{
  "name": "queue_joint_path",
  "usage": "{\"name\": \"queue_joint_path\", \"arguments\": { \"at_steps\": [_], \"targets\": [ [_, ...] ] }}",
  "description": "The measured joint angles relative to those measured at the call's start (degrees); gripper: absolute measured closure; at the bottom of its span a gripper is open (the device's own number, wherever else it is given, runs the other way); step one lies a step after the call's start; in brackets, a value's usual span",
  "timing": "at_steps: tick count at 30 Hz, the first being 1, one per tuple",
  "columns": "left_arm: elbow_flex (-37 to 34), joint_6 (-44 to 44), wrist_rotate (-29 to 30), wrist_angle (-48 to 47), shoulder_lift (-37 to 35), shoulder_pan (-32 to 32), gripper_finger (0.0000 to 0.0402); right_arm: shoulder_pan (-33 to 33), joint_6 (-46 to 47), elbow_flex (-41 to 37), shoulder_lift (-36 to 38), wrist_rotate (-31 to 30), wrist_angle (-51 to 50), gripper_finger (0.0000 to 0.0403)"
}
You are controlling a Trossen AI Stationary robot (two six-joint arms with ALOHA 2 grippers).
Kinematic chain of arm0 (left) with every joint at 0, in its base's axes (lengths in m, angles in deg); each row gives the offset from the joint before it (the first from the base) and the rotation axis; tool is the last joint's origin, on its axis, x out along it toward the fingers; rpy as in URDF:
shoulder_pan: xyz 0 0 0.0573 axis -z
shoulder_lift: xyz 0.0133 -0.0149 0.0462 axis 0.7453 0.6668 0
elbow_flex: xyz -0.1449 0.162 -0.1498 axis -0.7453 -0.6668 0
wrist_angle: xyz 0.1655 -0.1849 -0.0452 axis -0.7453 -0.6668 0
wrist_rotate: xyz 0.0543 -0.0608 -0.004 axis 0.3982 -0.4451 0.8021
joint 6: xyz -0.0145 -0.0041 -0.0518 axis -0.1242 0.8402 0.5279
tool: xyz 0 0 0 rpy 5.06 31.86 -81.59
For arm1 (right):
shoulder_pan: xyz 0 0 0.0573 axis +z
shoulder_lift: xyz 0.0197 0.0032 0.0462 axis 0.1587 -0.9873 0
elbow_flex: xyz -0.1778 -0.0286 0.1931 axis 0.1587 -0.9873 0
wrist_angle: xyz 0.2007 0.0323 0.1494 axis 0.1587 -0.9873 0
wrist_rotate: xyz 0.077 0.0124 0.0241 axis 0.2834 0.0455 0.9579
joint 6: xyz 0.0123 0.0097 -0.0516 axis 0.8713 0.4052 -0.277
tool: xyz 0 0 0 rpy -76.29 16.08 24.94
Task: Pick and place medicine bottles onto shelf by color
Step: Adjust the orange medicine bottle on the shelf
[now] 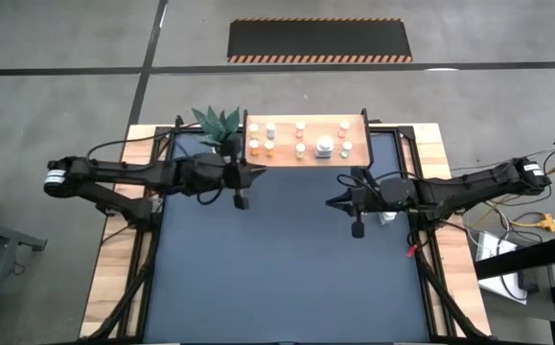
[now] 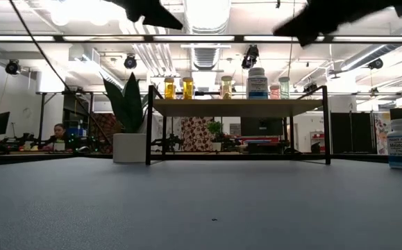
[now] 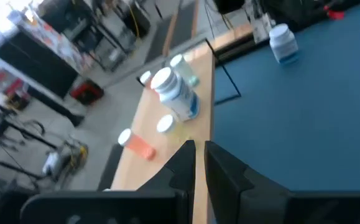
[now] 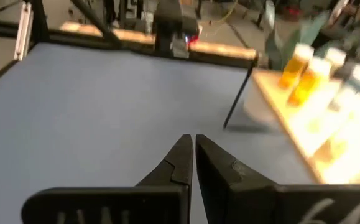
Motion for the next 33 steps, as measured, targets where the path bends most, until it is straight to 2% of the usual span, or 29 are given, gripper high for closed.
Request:
{"name": "queue_joint_path", "arguments": {
  "at_steps": [6,15,21,27,33],
  "targets": [
    [-9.57,-4.79,0.11,10.41,-5.87,0.63,0.0384,-4.55,-4.52,11.42,-7.18,0.06,-4.3,0.0394],
    [-16.32,-5.14,0.45,13.16,-13.64,0.58,0.0384,-14.9,-7.42,30.61,-20.97,2.04,-14.81,0.0394],
    [-18.69,-6.31,0.77,13.44,-16.65,0.58,0.0384,-21.0,-10.47,41.47,-30.81,8.81,-16.16,0.0394],
    [-19.12,-6.5,0.77,13.85,-17.25,0.58,0.0384,-25.56,-11.48,48.72,-39.4,14.39,-17.85,0.0394],
    [-20.33,-9.39,0.77,13.74,-17.21,0.58,0.0384,-27.42,-11.46,52.42,-45.25,18.09,-18.68,0.0394]
  ]
}}
